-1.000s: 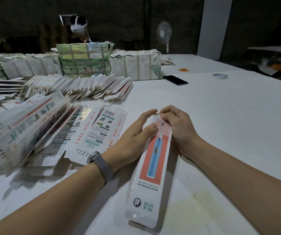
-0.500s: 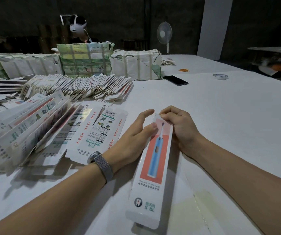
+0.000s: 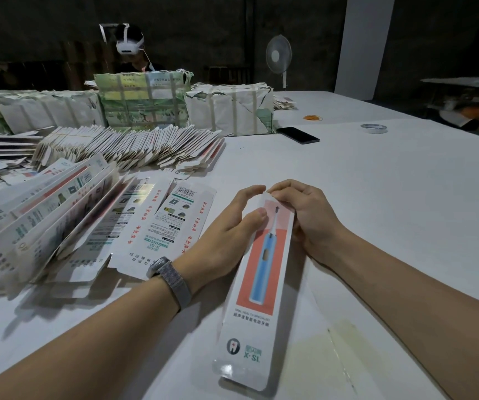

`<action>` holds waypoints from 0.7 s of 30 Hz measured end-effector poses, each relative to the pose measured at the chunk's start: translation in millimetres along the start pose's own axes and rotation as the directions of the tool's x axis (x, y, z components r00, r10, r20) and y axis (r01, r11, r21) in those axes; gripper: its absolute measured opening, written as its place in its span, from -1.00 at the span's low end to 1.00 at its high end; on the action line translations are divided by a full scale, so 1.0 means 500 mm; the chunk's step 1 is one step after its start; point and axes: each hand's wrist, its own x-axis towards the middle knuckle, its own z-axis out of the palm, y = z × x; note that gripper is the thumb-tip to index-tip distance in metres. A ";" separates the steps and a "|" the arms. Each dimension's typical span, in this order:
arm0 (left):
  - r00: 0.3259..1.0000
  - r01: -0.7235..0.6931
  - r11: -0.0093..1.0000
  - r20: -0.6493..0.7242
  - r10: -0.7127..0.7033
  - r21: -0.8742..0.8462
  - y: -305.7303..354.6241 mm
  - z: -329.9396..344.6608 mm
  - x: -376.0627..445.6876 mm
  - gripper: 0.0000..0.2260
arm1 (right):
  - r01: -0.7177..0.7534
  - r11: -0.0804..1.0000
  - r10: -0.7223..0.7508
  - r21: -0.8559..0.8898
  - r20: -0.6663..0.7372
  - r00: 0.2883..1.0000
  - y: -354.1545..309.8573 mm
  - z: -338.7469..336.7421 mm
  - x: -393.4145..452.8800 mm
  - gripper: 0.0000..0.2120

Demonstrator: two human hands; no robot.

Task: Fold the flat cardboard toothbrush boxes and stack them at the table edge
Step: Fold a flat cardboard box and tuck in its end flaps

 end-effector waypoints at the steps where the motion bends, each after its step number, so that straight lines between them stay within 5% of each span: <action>1: 1.000 -0.003 1.000 0.001 0.003 -0.001 0.000 0.001 0.001 -0.74 | 0.000 1.000 0.000 0.008 0.002 1.000 0.000 0.000 -0.001 -0.69; 6: 1.000 -0.005 0.999 -0.008 0.005 -0.040 -0.002 0.000 0.002 -0.81 | 0.021 1.000 -0.022 0.023 0.035 0.999 0.006 0.001 -0.005 -0.71; 10: 0.996 -0.016 0.997 -0.091 0.010 -0.075 -0.005 0.000 0.008 -0.80 | 0.031 0.999 -0.033 0.039 0.050 0.998 0.011 0.006 -0.004 -0.94; 15: 0.989 -0.007 0.985 -0.148 -0.019 -0.170 -0.004 -0.002 0.007 -0.84 | 0.069 0.997 -0.068 -0.019 0.047 0.997 0.021 0.003 0.000 -0.71; 21: 0.985 0.003 0.974 -0.168 -0.042 -0.226 -0.012 -0.003 0.012 -0.85 | 0.065 0.997 -0.063 -0.034 0.074 0.995 0.020 0.002 0.000 -0.80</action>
